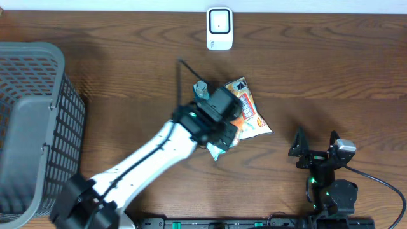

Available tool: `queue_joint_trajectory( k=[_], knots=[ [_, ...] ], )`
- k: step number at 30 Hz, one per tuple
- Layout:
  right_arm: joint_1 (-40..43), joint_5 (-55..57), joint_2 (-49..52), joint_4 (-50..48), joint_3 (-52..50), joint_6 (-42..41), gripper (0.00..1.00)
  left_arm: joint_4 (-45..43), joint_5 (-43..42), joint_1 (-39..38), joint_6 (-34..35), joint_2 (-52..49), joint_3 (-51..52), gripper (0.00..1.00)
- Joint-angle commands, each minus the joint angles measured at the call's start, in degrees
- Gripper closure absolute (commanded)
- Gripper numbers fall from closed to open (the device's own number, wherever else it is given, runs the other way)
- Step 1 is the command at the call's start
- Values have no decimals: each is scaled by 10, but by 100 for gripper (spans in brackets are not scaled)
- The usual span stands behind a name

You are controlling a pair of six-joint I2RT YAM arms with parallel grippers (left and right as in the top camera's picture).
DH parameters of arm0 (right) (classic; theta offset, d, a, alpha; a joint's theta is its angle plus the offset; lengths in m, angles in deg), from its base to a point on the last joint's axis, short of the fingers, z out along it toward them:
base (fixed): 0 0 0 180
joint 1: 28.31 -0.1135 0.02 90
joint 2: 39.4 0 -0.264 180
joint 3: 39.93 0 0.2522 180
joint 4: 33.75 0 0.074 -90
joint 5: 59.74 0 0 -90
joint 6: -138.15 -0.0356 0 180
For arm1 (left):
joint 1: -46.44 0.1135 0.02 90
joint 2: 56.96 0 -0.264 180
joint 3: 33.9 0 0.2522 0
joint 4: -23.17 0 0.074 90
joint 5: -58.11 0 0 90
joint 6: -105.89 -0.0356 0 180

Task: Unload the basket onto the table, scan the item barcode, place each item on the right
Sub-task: 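Carry the orange tissue pack to the items near the scanner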

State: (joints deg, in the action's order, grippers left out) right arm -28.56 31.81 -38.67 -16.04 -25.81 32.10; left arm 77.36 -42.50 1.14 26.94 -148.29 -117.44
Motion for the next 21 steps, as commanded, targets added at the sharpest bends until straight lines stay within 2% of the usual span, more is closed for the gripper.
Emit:
queue_joint_trajectory(
  k=[1, 6, 21],
  knots=[
    [-2, 5, -2, 2, 0, 5, 1, -11, -7, -38, -55, -29, 1, 92],
    [-2, 5, -2, 2, 0, 5, 1, -26, -7, -71, -94, -61, 1, 93],
    [-2, 5, -2, 2, 0, 5, 1, -155, -9, -75, -94, -132, 2, 93]
  ],
)
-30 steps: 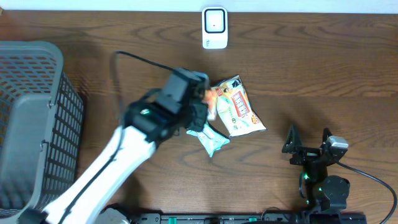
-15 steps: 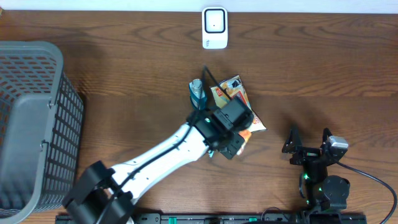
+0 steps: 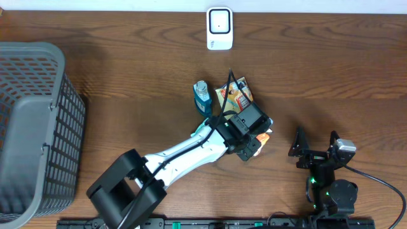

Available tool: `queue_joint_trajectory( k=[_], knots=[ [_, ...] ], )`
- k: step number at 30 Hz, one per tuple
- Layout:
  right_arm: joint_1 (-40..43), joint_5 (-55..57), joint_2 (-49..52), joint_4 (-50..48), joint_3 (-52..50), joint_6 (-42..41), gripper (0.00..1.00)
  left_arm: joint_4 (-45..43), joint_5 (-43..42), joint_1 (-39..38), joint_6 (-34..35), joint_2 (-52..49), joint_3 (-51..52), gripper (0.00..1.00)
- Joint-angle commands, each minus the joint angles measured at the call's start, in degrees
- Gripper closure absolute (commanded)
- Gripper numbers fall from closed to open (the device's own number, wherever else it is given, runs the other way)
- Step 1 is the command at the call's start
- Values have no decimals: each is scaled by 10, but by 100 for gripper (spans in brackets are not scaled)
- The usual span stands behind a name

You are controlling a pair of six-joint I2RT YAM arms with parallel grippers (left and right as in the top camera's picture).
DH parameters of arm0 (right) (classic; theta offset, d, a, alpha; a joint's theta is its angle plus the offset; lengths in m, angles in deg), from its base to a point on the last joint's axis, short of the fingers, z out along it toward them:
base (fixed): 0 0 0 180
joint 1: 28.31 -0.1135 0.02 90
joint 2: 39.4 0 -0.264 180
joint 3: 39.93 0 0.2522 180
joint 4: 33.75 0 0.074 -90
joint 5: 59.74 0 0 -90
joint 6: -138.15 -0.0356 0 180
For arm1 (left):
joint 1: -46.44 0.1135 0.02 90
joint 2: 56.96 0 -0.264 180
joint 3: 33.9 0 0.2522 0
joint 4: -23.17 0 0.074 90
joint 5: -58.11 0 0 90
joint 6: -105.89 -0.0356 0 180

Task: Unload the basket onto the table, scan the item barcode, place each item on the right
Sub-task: 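Carry the orange tissue pack to the items near the scanner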

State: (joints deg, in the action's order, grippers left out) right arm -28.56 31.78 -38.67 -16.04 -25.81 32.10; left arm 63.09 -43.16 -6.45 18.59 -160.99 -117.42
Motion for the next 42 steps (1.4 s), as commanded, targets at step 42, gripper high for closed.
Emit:
queue_joint_trajectory(
  k=[42],
  knots=[
    [-2, 5, -2, 2, 0, 5, 1, -118, -4, 16, -106, -92, 2, 93]
  ],
)
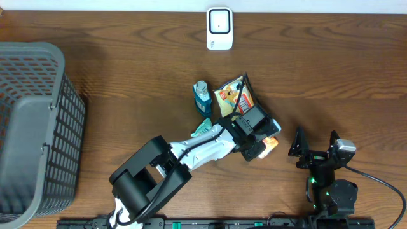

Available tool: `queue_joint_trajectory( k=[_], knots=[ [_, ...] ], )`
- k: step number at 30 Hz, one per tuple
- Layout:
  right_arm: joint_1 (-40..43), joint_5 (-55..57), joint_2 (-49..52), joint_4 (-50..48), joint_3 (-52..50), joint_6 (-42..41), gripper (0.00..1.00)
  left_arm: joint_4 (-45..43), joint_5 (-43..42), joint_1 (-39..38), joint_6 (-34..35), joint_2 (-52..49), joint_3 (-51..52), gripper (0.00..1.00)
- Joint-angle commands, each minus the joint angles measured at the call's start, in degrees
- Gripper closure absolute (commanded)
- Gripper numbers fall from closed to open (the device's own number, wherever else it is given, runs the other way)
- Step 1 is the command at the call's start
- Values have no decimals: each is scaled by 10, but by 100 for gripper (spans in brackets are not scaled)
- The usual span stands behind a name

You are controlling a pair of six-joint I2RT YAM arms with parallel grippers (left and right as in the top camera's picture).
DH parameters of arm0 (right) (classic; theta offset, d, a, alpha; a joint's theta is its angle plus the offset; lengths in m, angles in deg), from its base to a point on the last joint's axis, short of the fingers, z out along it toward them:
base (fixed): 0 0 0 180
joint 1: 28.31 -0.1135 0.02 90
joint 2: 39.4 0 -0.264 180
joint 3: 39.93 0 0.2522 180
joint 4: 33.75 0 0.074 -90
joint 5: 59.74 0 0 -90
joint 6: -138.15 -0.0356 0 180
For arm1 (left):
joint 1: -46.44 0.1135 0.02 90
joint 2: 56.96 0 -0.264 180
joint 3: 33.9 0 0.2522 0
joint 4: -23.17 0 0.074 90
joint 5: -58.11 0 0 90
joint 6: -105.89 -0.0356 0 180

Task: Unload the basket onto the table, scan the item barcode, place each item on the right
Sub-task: 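Carry the orange tissue pack to the items near the scanner, then lower the orange pack beside the wipes and open the left gripper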

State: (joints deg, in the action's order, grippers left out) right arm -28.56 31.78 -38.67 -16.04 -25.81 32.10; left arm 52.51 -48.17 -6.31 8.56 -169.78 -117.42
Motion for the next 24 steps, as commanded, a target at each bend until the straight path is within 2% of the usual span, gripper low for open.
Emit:
queue_joint_trajectory(
  k=[1, 5, 11, 13, 15, 18, 19, 20, 24],
  knots=[
    [-2, 5, -2, 2, 0, 5, 1, -17, 46, 20, -6, -5, 2, 93],
    [-2, 5, -2, 2, 0, 5, 1, -28, 46, 49, -5, -5, 0, 93],
    [-2, 5, -2, 2, 0, 5, 1, -30, 34, 90, 49, 0, -5, 92],
    [-2, 5, -2, 2, 0, 5, 1, -29, 13, 92, 51, 6, -5, 83],
    [-2, 5, -2, 2, 0, 5, 1, -28, -2, 92, 60, 14, -5, 59],
    [-2, 5, -2, 2, 0, 5, 1, -25, -20, 90, 62, 33, -5, 33],
    [-2, 5, -2, 2, 0, 5, 1, -23, -27, 89, 62, 40, -5, 21],
    [-2, 5, -2, 2, 0, 5, 1, -20, -28, 89, 69, 48, -5, 15],
    [-2, 5, -2, 2, 0, 5, 1, -5, -28, 89, 76, 85, -5, 13]
  ],
)
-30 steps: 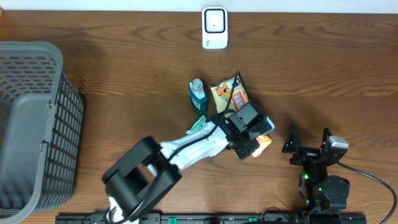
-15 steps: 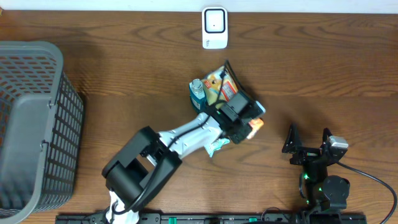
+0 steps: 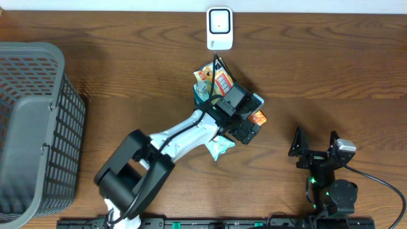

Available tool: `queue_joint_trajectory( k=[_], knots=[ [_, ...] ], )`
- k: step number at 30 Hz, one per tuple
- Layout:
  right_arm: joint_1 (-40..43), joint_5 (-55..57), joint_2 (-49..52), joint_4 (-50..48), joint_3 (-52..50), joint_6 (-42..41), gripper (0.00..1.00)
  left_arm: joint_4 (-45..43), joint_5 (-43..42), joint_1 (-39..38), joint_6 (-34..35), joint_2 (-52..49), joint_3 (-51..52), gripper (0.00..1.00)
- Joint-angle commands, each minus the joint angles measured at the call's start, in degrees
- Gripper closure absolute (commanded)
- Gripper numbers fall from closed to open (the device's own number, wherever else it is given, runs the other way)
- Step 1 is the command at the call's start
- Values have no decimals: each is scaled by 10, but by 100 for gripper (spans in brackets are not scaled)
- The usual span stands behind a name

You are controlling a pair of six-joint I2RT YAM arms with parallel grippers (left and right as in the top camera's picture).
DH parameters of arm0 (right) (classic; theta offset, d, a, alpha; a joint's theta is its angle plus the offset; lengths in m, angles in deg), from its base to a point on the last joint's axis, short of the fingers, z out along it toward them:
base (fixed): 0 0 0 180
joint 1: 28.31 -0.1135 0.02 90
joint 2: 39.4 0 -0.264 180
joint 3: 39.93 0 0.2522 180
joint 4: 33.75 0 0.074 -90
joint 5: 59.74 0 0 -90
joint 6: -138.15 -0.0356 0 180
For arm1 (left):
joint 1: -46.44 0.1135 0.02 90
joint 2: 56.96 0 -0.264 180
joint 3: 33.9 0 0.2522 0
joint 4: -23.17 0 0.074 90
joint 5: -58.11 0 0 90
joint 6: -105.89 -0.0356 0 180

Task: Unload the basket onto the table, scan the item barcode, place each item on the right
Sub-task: 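Lower the orange pack beside the wipes and open the left gripper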

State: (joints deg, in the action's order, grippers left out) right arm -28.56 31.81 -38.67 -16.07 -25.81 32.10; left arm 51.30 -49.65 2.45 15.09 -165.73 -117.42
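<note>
An orange and yellow snack packet (image 3: pixel 218 79) hangs tilted under my left gripper (image 3: pixel 247 122), which is shut on it; an orange corner of the packet (image 3: pixel 257 117) shows past the fingers. The fingertips themselves are hidden by the wrist. A white barcode scanner (image 3: pixel 219 28) stands at the far edge of the table, a short way beyond the packet's top. My right gripper (image 3: pixel 315 145) rests near the front right with its fingers apart and nothing between them.
A small teal bottle (image 3: pixel 201 93) stands right beside the packet on the left. A teal and white sachet (image 3: pixel 219 147) lies under the left arm. A large grey mesh basket (image 3: pixel 32 127) fills the left side.
My left gripper and the snack packet have moved up and left, closer to the white scanner. The packet's top now overlaps the teal bottle. The right arm has not moved.
At first my left gripper sat over the snack packet lying flat beside the teal bottle. Then it was further right with the packet raised on edge in its grip. It held the packet there a while, and now holds it nearer the scanner.
</note>
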Motion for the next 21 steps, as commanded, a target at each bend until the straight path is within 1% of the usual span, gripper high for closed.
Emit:
queue_joint_trajectory(
  k=[1, 13, 15, 17, 18, 21],
  knots=[
    [-2, 5, -2, 2, 0, 5, 1, 10, -13, 1, 11, 56, -5, 13],
    [-2, 5, -2, 2, 0, 5, 1, 45, -12, -5, 9, 203, -5, 12],
    [-2, 5, -2, 2, 0, 5, 1, 44, -9, -5, 0, 226, -5, 12],
    [-2, 5, -2, 2, 0, 5, 1, 44, -8, -4, -30, 252, -6, 11],
    [-2, 5, -2, 2, 0, 5, 1, 40, 5, -4, -54, 275, -7, 11],
    [-2, 5, -2, 2, 0, 5, 1, 8, 87, -4, -83, 322, -11, 11]
  ],
)
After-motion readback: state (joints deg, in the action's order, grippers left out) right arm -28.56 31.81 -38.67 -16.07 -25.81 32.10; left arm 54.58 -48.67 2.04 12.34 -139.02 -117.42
